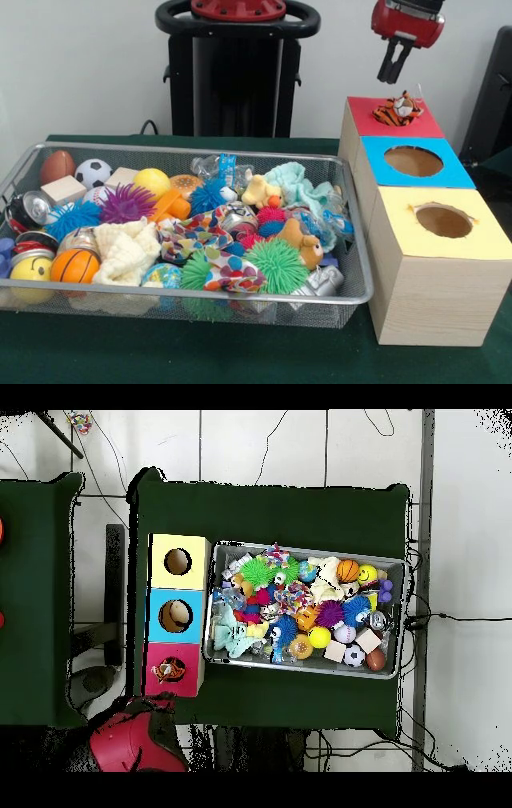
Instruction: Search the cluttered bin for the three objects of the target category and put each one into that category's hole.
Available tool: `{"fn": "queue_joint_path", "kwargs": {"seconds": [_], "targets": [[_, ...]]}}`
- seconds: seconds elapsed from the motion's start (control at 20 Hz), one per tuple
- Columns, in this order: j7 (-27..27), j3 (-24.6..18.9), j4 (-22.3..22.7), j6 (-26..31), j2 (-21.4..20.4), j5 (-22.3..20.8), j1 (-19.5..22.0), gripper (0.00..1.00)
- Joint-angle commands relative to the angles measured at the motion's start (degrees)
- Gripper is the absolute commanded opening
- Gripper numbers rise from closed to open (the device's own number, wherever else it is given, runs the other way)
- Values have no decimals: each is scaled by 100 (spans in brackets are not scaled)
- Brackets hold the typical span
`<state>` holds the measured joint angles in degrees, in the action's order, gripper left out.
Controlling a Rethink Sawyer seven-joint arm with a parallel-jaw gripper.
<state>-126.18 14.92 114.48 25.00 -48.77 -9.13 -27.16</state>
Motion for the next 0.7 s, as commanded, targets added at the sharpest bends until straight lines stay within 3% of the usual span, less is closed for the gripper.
{"fn": "queue_joint_path", "kwargs": {"seconds": [0.05, 0.4, 0.7], "targets": [[-566, -741, -148, 135, 68, 409, 253, 0], [-397, -625, -409, 343, 231, 268, 385, 0], [-75, -1105, -305, 247, 219, 378, 904, 0]]}}
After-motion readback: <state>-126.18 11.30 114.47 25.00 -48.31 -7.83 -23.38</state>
